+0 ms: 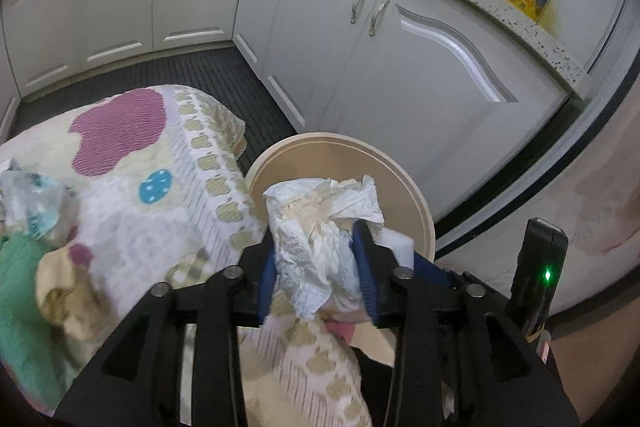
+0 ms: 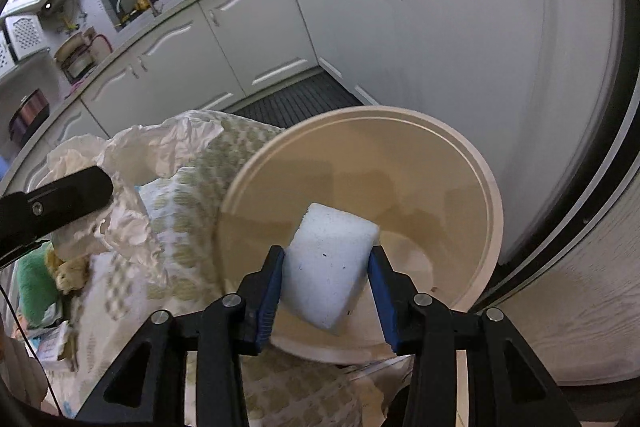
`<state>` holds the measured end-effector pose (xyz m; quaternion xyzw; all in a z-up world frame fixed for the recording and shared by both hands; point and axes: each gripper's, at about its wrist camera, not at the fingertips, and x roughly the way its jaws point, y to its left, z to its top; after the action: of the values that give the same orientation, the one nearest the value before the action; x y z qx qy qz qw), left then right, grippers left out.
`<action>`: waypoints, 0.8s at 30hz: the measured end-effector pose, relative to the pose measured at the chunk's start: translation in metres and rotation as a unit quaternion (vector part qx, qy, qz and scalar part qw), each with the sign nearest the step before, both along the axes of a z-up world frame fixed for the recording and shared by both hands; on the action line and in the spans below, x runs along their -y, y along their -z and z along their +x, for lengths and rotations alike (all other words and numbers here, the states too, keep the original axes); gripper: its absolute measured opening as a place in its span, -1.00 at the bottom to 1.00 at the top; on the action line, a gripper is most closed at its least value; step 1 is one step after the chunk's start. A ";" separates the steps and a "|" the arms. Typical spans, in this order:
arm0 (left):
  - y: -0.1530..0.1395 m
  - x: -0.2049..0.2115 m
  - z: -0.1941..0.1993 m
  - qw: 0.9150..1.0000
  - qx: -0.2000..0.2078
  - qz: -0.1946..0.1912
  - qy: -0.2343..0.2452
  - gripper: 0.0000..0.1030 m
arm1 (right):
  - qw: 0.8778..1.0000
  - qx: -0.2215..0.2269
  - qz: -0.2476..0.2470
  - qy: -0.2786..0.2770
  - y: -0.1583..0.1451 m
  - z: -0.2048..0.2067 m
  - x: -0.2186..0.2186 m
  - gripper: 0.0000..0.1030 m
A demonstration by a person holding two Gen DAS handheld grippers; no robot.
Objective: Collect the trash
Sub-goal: 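Carry sponge and tissues to the beige bin and open both tools, then move both tools back over the table items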
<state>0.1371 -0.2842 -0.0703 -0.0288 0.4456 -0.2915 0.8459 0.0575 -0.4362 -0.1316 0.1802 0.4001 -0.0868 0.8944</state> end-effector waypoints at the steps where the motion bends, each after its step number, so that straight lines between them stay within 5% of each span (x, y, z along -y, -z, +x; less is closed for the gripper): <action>1: 0.001 0.002 0.002 1.000 0.000 -0.003 0.000 -0.08 | 1.000 0.000 0.001 0.001 0.002 0.001 0.002 0.02; 4: 0.006 0.004 0.006 1.000 0.002 -0.006 -0.007 0.12 | 1.000 -0.008 0.000 0.011 0.008 0.004 0.007 0.08; 24: -0.002 -0.024 -0.028 0.998 0.036 0.030 -0.031 0.12 | 1.000 0.007 -0.001 0.011 -0.009 -0.020 -0.006 0.21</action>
<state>0.1087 -0.2605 -0.0683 -0.0072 0.4217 -0.2524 0.8709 0.0376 -0.4297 -0.1222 0.1843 0.3913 -0.0957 0.8965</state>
